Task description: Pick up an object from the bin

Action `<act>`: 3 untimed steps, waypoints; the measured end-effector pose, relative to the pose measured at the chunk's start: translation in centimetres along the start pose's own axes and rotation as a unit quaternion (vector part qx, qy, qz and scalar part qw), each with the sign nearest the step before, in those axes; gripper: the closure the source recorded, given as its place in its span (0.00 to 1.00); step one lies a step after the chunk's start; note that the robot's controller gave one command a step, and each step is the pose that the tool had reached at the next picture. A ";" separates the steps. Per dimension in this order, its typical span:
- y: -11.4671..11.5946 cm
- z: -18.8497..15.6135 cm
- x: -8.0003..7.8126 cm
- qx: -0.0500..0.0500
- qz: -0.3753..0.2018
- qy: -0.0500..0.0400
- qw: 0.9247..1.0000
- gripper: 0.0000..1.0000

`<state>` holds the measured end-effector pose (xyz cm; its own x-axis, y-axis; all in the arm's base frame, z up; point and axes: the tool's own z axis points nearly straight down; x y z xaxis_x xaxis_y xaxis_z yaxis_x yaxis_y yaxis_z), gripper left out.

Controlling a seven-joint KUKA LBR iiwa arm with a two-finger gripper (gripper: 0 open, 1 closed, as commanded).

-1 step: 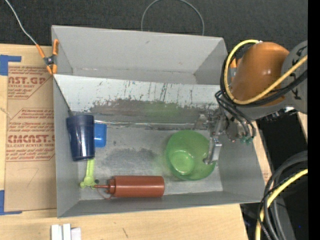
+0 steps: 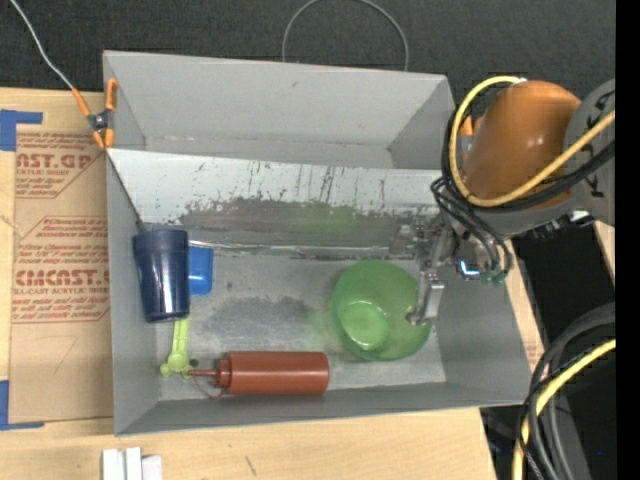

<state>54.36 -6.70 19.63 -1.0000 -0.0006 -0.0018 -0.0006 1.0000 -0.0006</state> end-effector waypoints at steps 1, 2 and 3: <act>-0.4 13.0 -4.9 -0.001 -0.084 0.003 0.996 0.00; -0.9 9.7 -5.0 -0.001 -0.053 -0.001 0.999 0.00; -0.3 13.0 -4.9 -0.001 -0.084 0.002 0.997 0.00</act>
Offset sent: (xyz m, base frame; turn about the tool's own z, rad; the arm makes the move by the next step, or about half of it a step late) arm 0.0496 -0.0108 -0.0963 -0.1048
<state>59.31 -7.04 6.61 -0.9859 -0.1671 0.0030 -0.1671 0.9859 0.0013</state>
